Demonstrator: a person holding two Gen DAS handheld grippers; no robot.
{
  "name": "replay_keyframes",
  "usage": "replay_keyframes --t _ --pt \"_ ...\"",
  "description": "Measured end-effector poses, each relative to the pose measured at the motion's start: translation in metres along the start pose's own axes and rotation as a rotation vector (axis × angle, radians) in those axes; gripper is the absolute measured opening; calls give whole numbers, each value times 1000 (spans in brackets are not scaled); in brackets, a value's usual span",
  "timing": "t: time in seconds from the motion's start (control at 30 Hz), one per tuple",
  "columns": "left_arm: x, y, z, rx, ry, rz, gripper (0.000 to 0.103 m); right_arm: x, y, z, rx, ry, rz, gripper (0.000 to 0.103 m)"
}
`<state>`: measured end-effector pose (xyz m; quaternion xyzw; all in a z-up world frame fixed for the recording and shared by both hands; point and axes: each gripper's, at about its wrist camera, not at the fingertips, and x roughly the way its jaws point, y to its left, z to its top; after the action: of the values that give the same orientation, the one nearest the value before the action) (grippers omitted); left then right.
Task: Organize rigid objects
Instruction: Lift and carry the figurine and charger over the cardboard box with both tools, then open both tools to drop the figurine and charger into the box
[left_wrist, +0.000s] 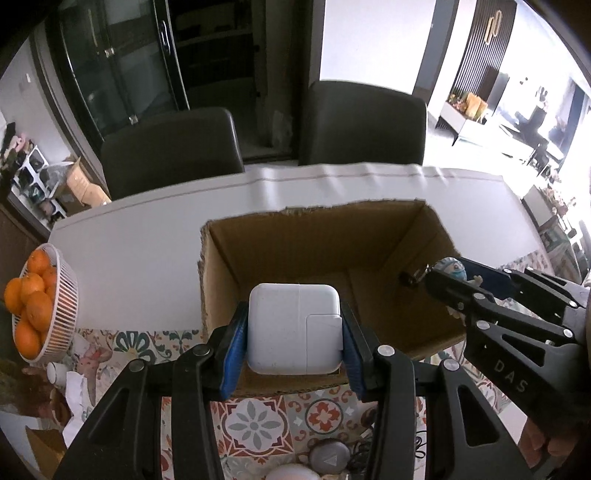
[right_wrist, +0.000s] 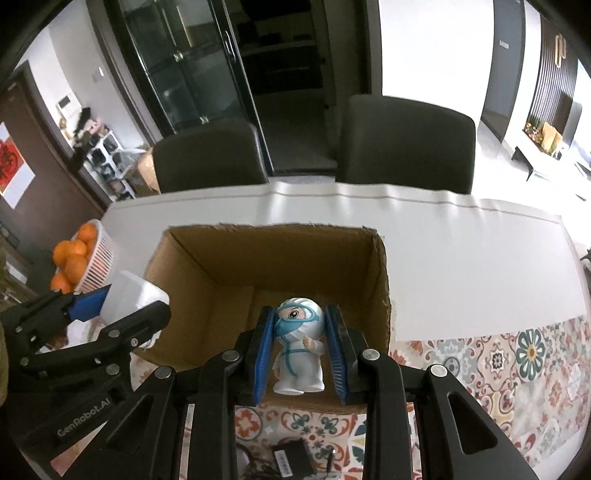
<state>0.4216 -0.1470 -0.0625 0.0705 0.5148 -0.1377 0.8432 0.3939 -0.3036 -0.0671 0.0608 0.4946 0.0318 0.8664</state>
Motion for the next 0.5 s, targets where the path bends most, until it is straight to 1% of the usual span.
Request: replay_keyframes --t 0.07,0.13,0.17,0.23,0.27,0.3,0.5 --pt "6 0 -1 -7 20 -4 46 6 -2 -1 -8 19 0 29" --pt "9 1 -3 -18 35 -8 51 11 -4 -2 -9 42 0 30" --pt "9 1 -4 -20 35 -7 52 14 -6 -2 -6 51 1 32" --pt "4 2 -5 -29 21 16 62 16 -7 -3 -1 61 -2 37" --pt "2 3 -6 -34 16 24 64 16 -8 -3 2 61 -4 42" --pt "-1 3 -7 -40 9 31 65 15 -9 -4 9 60 -12 45" --pt "-32 3 -15 -49 -57 86 77 1 -15 -12 74 52 -35 45"
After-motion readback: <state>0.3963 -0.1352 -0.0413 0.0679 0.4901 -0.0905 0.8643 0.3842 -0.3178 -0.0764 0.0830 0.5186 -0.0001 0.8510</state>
